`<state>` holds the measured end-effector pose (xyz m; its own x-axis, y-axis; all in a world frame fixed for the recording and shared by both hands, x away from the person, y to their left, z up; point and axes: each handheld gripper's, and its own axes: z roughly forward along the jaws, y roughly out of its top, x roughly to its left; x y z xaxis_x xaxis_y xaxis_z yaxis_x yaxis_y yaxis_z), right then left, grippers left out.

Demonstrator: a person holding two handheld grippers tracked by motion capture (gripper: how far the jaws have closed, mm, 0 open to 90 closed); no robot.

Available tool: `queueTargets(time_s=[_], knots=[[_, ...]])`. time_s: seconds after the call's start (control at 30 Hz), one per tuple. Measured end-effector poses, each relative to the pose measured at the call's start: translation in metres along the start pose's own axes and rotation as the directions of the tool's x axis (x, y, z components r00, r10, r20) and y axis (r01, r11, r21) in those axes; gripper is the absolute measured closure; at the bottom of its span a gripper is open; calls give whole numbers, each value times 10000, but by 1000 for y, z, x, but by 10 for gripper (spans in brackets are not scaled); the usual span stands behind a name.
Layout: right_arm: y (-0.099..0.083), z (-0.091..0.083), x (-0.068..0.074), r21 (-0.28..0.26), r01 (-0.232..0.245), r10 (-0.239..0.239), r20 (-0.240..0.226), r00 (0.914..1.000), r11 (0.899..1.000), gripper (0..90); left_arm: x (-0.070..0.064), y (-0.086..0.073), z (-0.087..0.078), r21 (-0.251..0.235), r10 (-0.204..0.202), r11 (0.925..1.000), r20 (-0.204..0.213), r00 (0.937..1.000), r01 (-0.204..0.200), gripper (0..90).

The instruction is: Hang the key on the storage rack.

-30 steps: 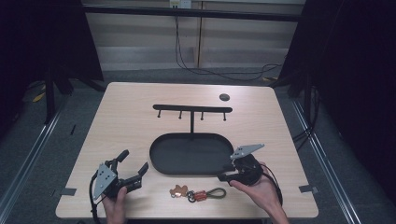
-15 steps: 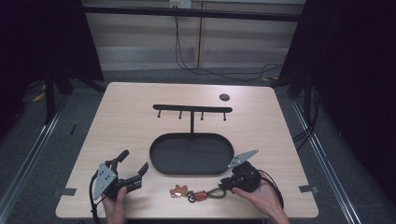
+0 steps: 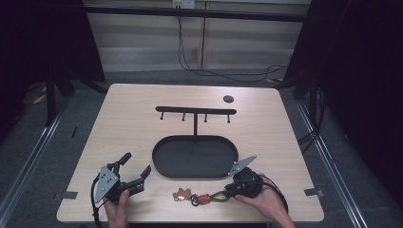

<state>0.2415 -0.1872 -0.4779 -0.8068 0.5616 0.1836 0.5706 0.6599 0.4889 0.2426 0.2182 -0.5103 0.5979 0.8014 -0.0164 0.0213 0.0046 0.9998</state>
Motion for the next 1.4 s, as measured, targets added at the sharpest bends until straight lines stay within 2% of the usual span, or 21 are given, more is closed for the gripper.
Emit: queueTargets(time_s=[0.17, 0.33, 0.6, 0.63, 0.73, 0.8, 0.83, 0.97, 1.03, 1.07, 1.2, 1.27, 1.37, 1.4], knots=[[1, 2, 3, 134, 307, -309, 150, 9994, 9994, 743, 0, 0, 0, -1, 10, 10000, -6, 10000, -10, 158], [8, 3, 8, 648, 671, -710, 600, 9957, 9956, 792, 0, 0, 0, 3, 14, 10000, -10, 10000, -14, 158], [11, 4, 8, 886, 431, -501, 786, 9956, 9951, 837, 0, 0, 0, 10, 16, 10000, -10, 10000, -16, 158], [15, 4, 7, 1187, 201, -281, 666, 9974, 9927, 847, 0, 0, 0, 50, 82, 10000, -22, 10000, -82, 158], [21, 5, 8, 1539, 206, -323, 736, 9968, 9879, 853, 0, 0, 0, 25, 57, 10000, -17, 10000, -57, 158], [26, 6, 9, 1976, 273, -410, 657, 9970, 9799, 855, 0, 0, 0, 31, 61, 10000, -15, 10000, -61, 158], [29, 6, 8, 2108, 67, -204, 633, 9978, 9775, 856, 0, 0, 0, -6, 14, 10000, -20, 10000, -14, 158], [34, 4, 2, 2223, -57, -9, 295, 9996, 9750, 857, 0, 0, 0, 25, 54, 10000, -9, 10000, -54, 159], [39, 3, 2, 2374, 98, -140, 159, 9998, 9714, 858, 0, 0, 0, 32, 63, 10000, -7, 10000, -63, 159], [41, 1, 2, 2483, -19, -9, 110, 9999, 9687, 858, 0, 0, 0, 27, 63, 10000, -11, 10000, -63, 159], [53, -4, 3, 2793, 410, -461, 117, 9989, 9593, 859, 0, 0, 0, 38, 66, 10000, -16, 10000, -66, 159], [61, -6, 4, 3033, 633, -694, 96, 9975, 9508, 859, 0, 0, 0, 39, 64, 10000, -17, 10000, -64, 159], [74, -10, 6, 3314, 835, -851, -98, 9963, 9398, 860, 0, 0, 0, 27, 62, 10000, -6, 10000, -62, 159], [79, -12, 7, 3333, 847, -880, -52, 9961, 9390, 860, 0, 0, 0, 33, 62, 10000, -9, 10000, -62, 158]])
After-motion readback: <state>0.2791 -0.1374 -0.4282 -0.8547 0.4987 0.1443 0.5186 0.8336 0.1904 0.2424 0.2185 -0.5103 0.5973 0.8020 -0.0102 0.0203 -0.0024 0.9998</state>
